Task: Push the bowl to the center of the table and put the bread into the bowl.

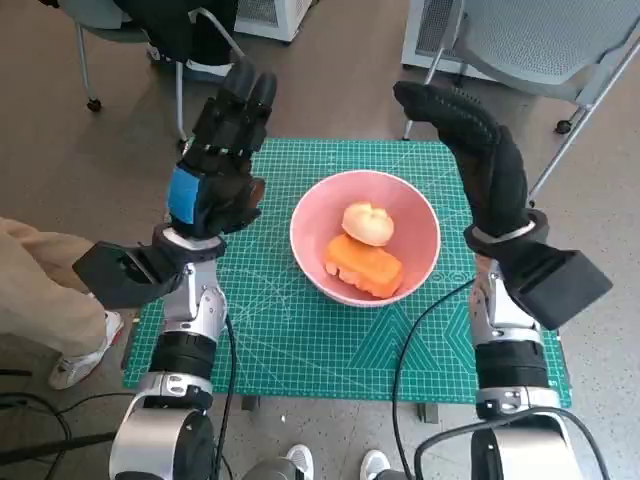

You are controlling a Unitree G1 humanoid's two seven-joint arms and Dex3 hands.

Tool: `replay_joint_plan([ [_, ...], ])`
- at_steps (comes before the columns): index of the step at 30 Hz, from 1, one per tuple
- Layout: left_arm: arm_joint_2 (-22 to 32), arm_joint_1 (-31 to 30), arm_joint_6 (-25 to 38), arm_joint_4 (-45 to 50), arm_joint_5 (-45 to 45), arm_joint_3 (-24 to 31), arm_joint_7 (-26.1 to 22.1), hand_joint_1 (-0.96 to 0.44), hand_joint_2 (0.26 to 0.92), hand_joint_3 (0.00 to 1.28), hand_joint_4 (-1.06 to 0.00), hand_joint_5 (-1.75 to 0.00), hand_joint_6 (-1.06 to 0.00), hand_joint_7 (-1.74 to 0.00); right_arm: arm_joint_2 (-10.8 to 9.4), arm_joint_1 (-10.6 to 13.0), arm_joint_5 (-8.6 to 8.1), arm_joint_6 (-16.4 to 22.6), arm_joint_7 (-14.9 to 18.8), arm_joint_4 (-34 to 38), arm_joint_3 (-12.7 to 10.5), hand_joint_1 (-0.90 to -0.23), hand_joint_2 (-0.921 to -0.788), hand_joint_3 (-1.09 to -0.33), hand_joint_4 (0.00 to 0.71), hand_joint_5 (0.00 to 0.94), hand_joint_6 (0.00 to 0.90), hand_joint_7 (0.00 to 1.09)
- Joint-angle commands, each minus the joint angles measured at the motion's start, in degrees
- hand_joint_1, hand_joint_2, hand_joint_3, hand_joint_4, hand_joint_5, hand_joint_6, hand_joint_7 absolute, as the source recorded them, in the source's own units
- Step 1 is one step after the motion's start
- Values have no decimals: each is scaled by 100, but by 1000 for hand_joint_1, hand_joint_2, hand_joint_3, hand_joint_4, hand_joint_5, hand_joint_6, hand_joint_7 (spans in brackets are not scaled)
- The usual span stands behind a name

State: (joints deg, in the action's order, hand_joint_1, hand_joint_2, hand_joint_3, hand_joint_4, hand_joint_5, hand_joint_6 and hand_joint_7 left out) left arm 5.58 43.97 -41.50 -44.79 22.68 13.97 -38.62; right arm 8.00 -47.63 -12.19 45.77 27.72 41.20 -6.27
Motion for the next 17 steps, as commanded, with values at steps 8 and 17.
replay_joint_plan([
  [8, -31, 42, -44, -61, -71, -26, 32, -733, 921, 454, 1, 1, -147, -17, 13, 12, -20, -114, 71, 85, 10, -706, -921, -786, 167, 4, 26, 454],
  [17, -28, 53, 21, -36, -60, -47, 4, -746, 921, 453, 1, 1, -142, -14, 10, 26, -8, -182, 24, 46, -1, -703, -921, -787, 166, 3, 26, 450],
])
